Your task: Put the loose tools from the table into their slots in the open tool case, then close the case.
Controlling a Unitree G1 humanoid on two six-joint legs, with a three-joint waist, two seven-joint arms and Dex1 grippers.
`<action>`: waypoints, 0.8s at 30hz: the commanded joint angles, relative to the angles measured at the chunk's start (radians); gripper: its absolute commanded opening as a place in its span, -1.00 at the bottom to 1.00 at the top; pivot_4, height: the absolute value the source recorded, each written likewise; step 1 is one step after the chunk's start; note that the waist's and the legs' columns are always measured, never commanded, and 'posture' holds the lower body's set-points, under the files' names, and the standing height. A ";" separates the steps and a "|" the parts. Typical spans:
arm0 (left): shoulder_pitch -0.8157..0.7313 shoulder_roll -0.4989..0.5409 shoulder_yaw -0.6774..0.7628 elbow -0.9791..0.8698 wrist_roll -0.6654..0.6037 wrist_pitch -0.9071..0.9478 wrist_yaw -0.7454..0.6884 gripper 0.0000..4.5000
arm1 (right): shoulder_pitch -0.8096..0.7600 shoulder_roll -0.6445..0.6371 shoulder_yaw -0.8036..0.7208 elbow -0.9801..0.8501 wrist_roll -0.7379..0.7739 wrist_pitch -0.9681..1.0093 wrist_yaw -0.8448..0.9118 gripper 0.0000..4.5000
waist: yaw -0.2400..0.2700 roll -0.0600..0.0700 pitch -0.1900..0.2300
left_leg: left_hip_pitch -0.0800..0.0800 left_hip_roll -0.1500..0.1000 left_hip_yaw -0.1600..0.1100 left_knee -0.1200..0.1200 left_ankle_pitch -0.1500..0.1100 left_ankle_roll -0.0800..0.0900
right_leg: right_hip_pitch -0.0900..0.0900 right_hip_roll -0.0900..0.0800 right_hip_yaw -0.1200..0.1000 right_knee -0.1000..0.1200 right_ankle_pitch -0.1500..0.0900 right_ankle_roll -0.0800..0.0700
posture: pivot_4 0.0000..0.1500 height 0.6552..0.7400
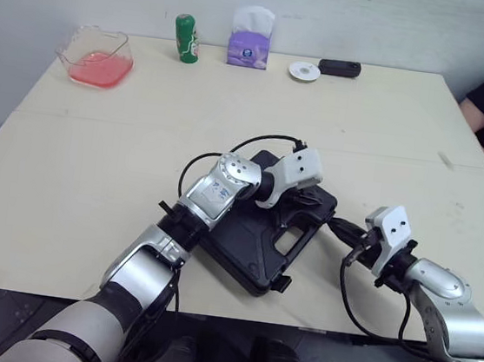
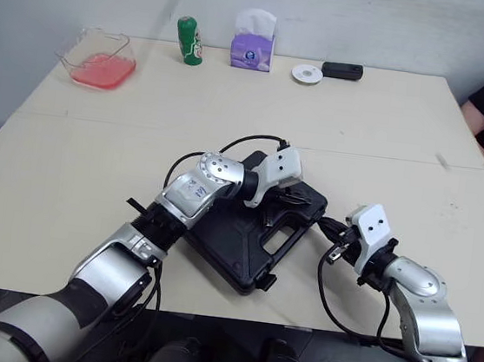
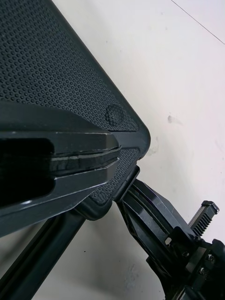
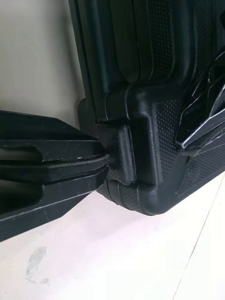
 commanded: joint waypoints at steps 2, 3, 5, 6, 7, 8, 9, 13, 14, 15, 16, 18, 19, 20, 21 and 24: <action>0.085 0.006 -0.082 0.076 0.064 0.079 -0.017 -0.98 | -0.056 -0.018 -0.004 -0.109 0.045 0.008 0.029 -1.00 | -0.005 0.000 -0.001 | 0.000 0.000 0.000 0.000 0.000 0.000 | 0.000 0.000 0.000 0.000 0.000 0.000 | 1.00 1.00; 0.089 0.006 -0.084 0.075 0.065 0.079 -0.017 -0.98 | -0.058 -0.022 -0.003 -0.113 0.044 0.012 0.033 -1.00 | -0.006 -0.001 -0.002 | 0.000 0.001 0.000 0.000 0.000 0.000 | 0.000 0.000 0.000 0.000 0.000 0.000 | 1.00 1.00; 0.095 0.005 -0.091 0.076 0.070 0.081 -0.018 -0.98 | -0.064 -0.030 -0.006 -0.120 0.046 0.025 0.039 -1.00 | -0.008 -0.002 -0.004 | 0.000 0.002 0.000 0.000 -0.001 -0.001 | 0.000 0.000 0.000 0.000 0.000 -0.001 | 1.00 1.00; 0.097 0.004 -0.093 0.076 0.071 0.082 -0.019 -0.98 | -0.066 -0.033 -0.006 -0.123 0.045 0.028 0.041 -1.00 | -0.008 -0.002 -0.006 | 0.000 0.002 0.000 0.000 -0.001 -0.001 | 0.000 0.000 0.000 0.000 0.000 -0.001 | 1.00 1.00; 0.097 0.005 -0.095 0.079 0.073 0.081 -0.020 -0.98 | -0.069 -0.035 -0.006 -0.124 0.046 0.033 0.043 -1.00 | -0.008 -0.003 -0.008 | 0.001 0.002 0.000 0.000 -0.001 -0.002 | 0.000 0.000 0.000 0.000 0.000 -0.001 | 1.00 1.00; 0.098 0.004 -0.094 0.081 0.073 0.079 -0.020 -0.98 | -0.071 -0.037 -0.007 -0.126 0.048 0.039 0.044 -1.00 | -0.007 -0.002 -0.012 | 0.001 0.003 0.000 0.000 -0.001 -0.002 | 0.000 0.000 0.000 0.000 0.000 -0.001 | 1.00 1.00; 0.098 0.004 -0.093 0.082 0.073 0.078 -0.019 -0.98 | -0.072 -0.038 -0.006 -0.127 0.049 0.044 0.046 -1.00 | -0.006 -0.002 -0.013 | 0.001 0.003 0.000 0.000 -0.001 -0.002 | 0.000 0.000 0.000 0.000 0.000 -0.001 | 1.00 1.00; 0.096 0.007 -0.083 0.075 0.069 0.076 -0.012 -0.98 | -0.059 -0.053 -0.013 -0.133 0.048 0.059 0.049 -1.00 | 0.005 -0.005 -0.018 | 0.001 0.002 -0.001 0.000 -0.001 -0.002 | 0.001 0.000 0.000 -0.002 -0.001 -0.001 | 1.00 1.00; 0.097 0.009 -0.078 0.070 0.068 0.076 -0.011 -0.98 | -0.053 -0.057 -0.017 -0.136 0.048 0.060 0.050 -1.00 | 0.009 -0.006 -0.018 | 0.001 0.002 -0.002 0.000 -0.002 -0.001 | 0.002 -0.001 0.000 -0.002 -0.001 -0.001 | 1.00 1.00; 0.097 0.013 -0.076 0.063 0.068 0.074 -0.012 -0.98 | -0.045 -0.064 -0.024 -0.139 0.048 0.060 0.053 -1.00 | 0.012 -0.006 -0.018 | 0.001 0.002 -0.002 0.000 -0.002 -0.001 | 0.003 -0.001 0.000 -0.003 -0.001 -0.001 | 1.00 1.00; 0.099 0.024 -0.070 0.043 0.064 0.069 -0.019 -0.98 | -0.023 -0.080 -0.046 -0.146 0.053 0.061 0.061 -1.00 | 0.016 -0.006 -0.018 | 0.001 0.002 -0.002 0.000 -0.002 -0.001 | 0.003 -0.002 0.000 -0.003 -0.001 -0.001 | 1.00 1.00; 0.104 0.042 -0.056 0.006 0.052 0.061 -0.031 -0.98 | 0.016 -0.109 -0.079 -0.157 0.060 0.056 0.076 -1.00 | 0.019 -0.006 -0.018 | 0.001 0.002 -0.002 0.000 -0.002 -0.001 | 0.002 -0.003 0.000 -0.003 -0.001 -0.001 | 1.00 1.00; 0.109 0.050 -0.051 -0.013 0.045 0.049 -0.042 -0.98 | 0.031 -0.120 -0.091 -0.161 0.063 0.051 0.080 -1.00 | 0.019 -0.006 -0.018 | 0.001 0.002 -0.003 0.000 -0.003 -0.002 | 0.003 -0.002 0.000 -0.004 -0.001 -0.001 | 1.00 1.00; 0.117 0.055 -0.035 -0.046 0.027 0.035 -0.053 -0.98 | 0.050 -0.127 -0.109 -0.166 0.069 0.043 0.085 -1.00 | 0.019 -0.005 -0.018 | 0.000 0.003 -0.003 0.000 -0.003 -0.002 | 0.003 -0.002 0.000 -0.004 -0.001 -0.001 | 1.00 1.00; 0.125 0.057 -0.015 -0.082 0.000 0.008 -0.072 -0.98 | 0.067 -0.130 -0.126 -0.171 0.074 0.036 0.087 -1.00 | 0.018 -0.005 -0.018 | 0.000 0.002 -0.003 0.000 -0.003 -0.002 | 0.002 -0.002 0.000 -0.004 -0.001 -0.001 | 1.00 1.00; 0.148 0.059 0.051 -0.192 -0.078 -0.049 -0.111 -0.98 | 0.117 -0.130 -0.172 -0.190 0.090 0.014 0.097 -1.00 | 0.016 -0.004 -0.017 | 0.000 0.003 -0.002 0.000 -0.003 -0.002 | 0.001 -0.002 0.000 -0.003 -0.001 -0.001 | 1.00 1.00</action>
